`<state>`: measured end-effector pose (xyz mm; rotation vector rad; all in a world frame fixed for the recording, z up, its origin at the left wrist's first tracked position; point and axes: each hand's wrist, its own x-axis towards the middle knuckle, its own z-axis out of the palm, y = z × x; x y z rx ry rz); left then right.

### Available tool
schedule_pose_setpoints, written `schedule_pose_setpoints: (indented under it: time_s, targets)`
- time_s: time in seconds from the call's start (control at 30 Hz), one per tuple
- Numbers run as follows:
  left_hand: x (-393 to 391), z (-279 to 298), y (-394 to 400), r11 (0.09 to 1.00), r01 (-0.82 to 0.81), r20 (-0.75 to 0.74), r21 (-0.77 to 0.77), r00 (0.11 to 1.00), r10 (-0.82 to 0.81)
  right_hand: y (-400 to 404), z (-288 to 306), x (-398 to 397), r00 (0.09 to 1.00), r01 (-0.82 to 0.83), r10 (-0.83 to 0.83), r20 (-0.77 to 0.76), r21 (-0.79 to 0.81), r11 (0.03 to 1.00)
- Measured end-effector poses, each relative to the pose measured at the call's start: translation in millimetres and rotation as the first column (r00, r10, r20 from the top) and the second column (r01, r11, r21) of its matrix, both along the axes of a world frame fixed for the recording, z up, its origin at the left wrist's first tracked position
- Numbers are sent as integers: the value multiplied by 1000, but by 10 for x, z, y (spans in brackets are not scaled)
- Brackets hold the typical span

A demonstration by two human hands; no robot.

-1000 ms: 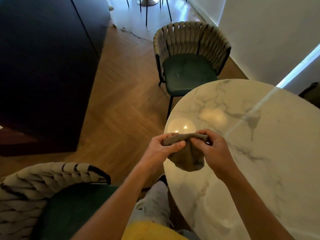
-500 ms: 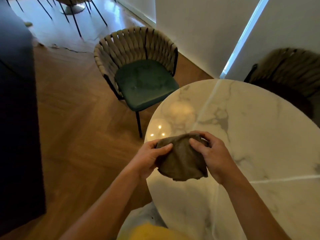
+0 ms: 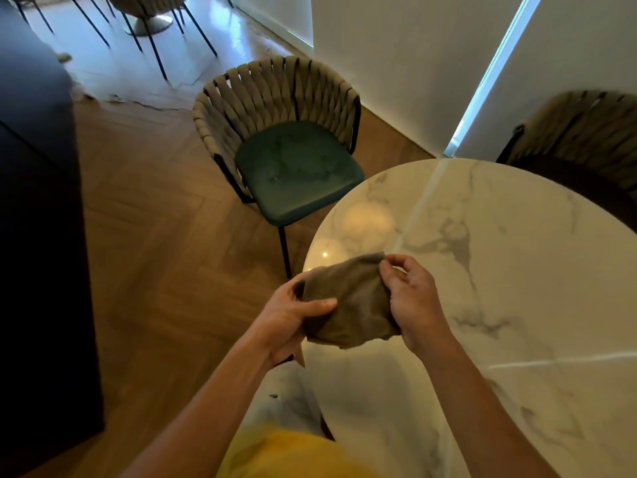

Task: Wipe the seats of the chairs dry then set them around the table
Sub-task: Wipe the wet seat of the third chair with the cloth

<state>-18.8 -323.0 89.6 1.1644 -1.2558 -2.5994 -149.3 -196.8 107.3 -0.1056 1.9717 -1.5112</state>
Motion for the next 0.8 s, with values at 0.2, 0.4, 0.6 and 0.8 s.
schedule_pose_setpoints:
  time_s: [0.2, 0.4, 0.6, 0.8]
  targets:
    - [-36, -167, -644, 978, -31, 18, 207, 999, 28, -691, -156, -7, 993, 27, -21, 113, -47, 999]
    - [-169, -289, -1689, 929, -38, -1, 369, 999, 42, -1759, -279, 11, 928, 118, -57, 368, -147, 982]
    - [-267, -118, -2601, 976, 113, -40, 185, 993, -107, -2744, -289, 99, 899, 77, 10, 438, -179, 981]
    - [-338, -166, -3182, 965, 167, -52, 203, 986, -160, -3332, -280, 66, 948, 65, -21, 316, -129, 990]
